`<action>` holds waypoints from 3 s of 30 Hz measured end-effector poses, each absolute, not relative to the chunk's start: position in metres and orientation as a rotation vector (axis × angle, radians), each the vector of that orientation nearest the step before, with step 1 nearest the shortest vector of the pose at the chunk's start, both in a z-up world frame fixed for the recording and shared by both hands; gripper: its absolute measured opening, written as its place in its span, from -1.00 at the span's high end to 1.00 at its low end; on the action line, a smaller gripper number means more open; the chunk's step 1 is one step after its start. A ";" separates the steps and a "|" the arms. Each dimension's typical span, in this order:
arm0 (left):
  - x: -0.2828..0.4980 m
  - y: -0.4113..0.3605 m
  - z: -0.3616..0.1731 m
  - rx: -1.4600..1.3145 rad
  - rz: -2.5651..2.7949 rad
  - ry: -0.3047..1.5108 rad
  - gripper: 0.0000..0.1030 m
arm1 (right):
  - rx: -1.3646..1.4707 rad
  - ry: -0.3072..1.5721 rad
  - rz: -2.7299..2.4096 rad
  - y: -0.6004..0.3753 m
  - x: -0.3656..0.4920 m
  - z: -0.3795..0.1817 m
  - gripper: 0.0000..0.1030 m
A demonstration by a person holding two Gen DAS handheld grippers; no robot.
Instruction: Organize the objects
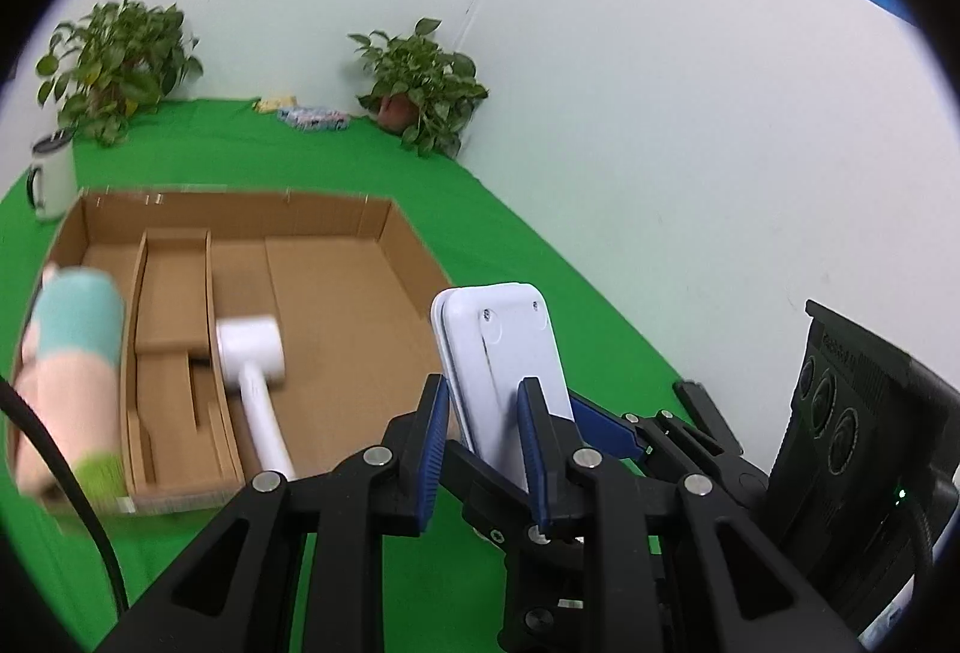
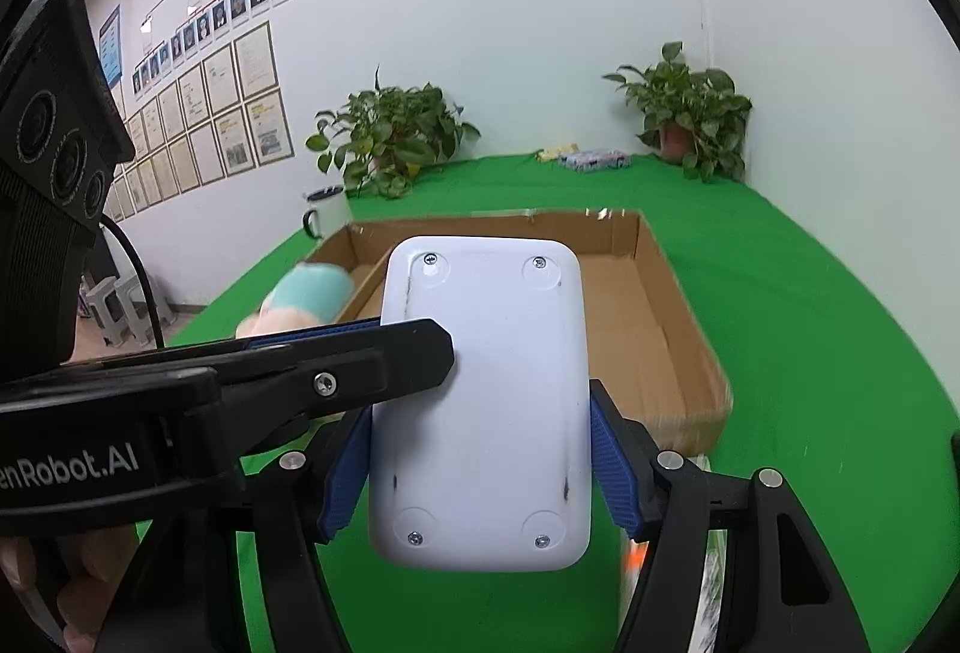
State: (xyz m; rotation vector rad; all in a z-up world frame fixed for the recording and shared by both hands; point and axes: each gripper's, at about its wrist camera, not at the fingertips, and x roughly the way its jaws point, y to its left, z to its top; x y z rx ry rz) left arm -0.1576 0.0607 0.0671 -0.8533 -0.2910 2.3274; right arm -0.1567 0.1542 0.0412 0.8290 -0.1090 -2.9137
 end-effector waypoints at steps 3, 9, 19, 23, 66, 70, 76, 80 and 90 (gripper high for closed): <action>-0.175 0.059 0.085 -0.827 2.329 -0.295 0.57 | 0.808 -0.090 -2.920 0.158 -0.175 0.062 -0.22; -0.211 0.057 0.108 -0.847 2.348 -0.282 0.57 | 0.840 -0.069 -2.891 0.161 -0.227 0.097 -0.22; -0.280 0.063 0.077 -1.052 2.353 -0.293 0.57 | 1.081 -0.178 -2.790 0.173 -0.326 0.074 -0.21; -0.294 0.066 0.050 -1.123 2.325 -0.285 0.57 | 1.165 -0.185 -2.749 0.174 -0.342 0.040 -0.21; -0.271 0.036 -0.037 -1.335 2.352 -0.262 0.53 | 1.602 -0.334 -2.363 0.173 -0.352 -0.112 -0.08; -0.261 0.015 -0.038 -1.317 2.398 -0.297 0.53 | 1.605 -0.322 -2.404 0.167 -0.349 -0.112 0.01; -0.250 0.003 -0.040 -1.286 2.425 -0.302 0.53 | 1.672 -0.428 -2.430 0.175 -0.351 -0.110 0.19; -0.248 -0.001 -0.045 -1.282 2.417 -0.319 0.53 | 1.720 -0.431 -2.424 0.176 -0.350 -0.109 0.21; -0.242 -0.007 -0.050 -1.266 2.400 -0.335 0.53 | 1.761 -0.295 -2.279 0.145 -0.344 -0.107 -0.06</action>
